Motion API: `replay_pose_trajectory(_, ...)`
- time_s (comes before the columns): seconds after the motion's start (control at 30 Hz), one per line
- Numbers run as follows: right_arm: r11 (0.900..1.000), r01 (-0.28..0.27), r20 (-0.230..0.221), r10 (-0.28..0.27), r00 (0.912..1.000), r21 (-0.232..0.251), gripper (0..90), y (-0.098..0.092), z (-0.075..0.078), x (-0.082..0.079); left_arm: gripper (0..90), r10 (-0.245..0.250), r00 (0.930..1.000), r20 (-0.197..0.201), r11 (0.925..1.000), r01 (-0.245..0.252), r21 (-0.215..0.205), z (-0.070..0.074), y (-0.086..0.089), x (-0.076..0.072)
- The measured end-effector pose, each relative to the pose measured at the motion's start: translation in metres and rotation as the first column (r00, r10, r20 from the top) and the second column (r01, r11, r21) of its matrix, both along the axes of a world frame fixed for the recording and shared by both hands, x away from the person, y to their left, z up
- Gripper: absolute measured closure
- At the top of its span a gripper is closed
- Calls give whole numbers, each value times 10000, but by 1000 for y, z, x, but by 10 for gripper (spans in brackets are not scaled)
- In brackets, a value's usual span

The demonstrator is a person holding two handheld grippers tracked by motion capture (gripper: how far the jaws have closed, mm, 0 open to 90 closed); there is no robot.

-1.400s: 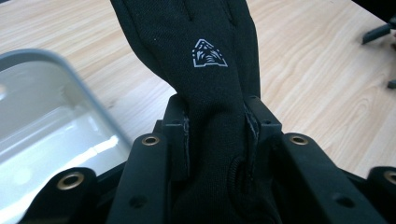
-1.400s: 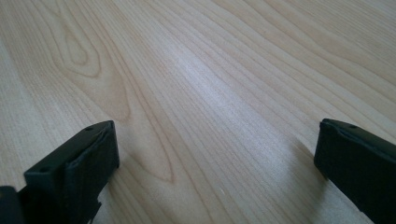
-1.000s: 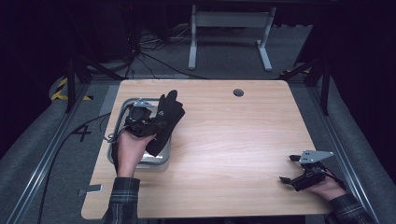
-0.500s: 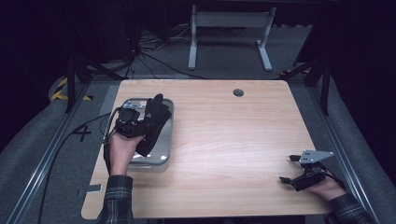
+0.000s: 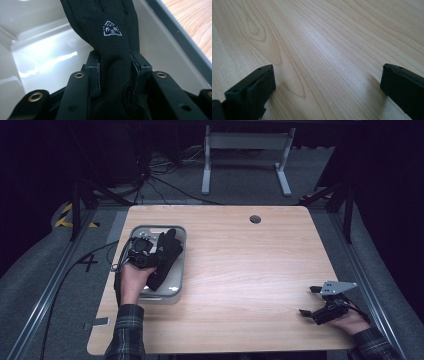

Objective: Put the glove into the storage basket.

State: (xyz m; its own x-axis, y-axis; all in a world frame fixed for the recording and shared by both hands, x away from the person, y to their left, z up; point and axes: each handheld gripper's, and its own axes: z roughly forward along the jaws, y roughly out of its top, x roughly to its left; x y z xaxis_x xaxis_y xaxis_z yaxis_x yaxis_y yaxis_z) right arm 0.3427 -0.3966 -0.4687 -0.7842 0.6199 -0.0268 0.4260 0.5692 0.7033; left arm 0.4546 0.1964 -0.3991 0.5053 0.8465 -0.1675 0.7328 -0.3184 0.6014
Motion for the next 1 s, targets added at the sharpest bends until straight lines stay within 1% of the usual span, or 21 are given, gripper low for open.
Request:
replay_pose_trajectory(0.1,10000,-3,2,3,10000,-1,4,0,0,0,644,12,9997,-235,9999,-10,100,-5,0,2)
replay_pose_trajectory(0.2,10000,0,0,0,10000,-1,5,0,0,0,626,87,9993,-352,9999,-84,108,-9,0,3)
replay_pose_trajectory(0.27,10000,-3,1,3,10000,-2,5,0,0,0,586,26,9991,-415,9996,-14,291,-11,0,4)
replay_pose_trajectory(0.3,10000,-2,-2,2,10000,1,5,0,0,0,562,73,9988,-489,9992,-54,403,-13,-1,4)
replay_pose_trajectory(0.37,10000,0,-1,0,10000,0,4,0,0,0,485,192,9984,-540,9981,-160,587,-15,-1,5)
replay_pose_trajectory(0.43,10000,-1,0,1,10000,-1,5,0,0,0,410,402,9982,-449,9971,-372,659,-15,0,5)
replay_pose_trajectory(0.5,10000,-1,1,1,10000,2,5,0,0,0,327,579,9980,-269,9957,-558,740,-13,2,5)
replay_pose_trajectory(0.6,10000,-3,0,3,10000,-2,4,0,0,0,251,727,9973,-92,9949,-718,715,-11,4,4)
replay_pose_trajectory(0.7,10000,-1,-2,1,10000,1,5,0,0,0,219,715,9971,247,9963,-726,450,-5,4,1)
replay_pose_trajectory(0.83,10000,-1,-1,1,10000,1,5,0,0,0,183,530,9975,463,9982,-542,259,1,1,-3)
replay_pose_trajectory(0.93,10000,-3,-1,3,10000,0,5,0,0,0,175,431,9968,668,9990,-436,67,7,-4,-6)
replay_pose_trajectory(1.0,10000,-1,3,1,10000,0,5,0,0,0,169,302,9966,769,9995,-305,28,11,-9,-7)
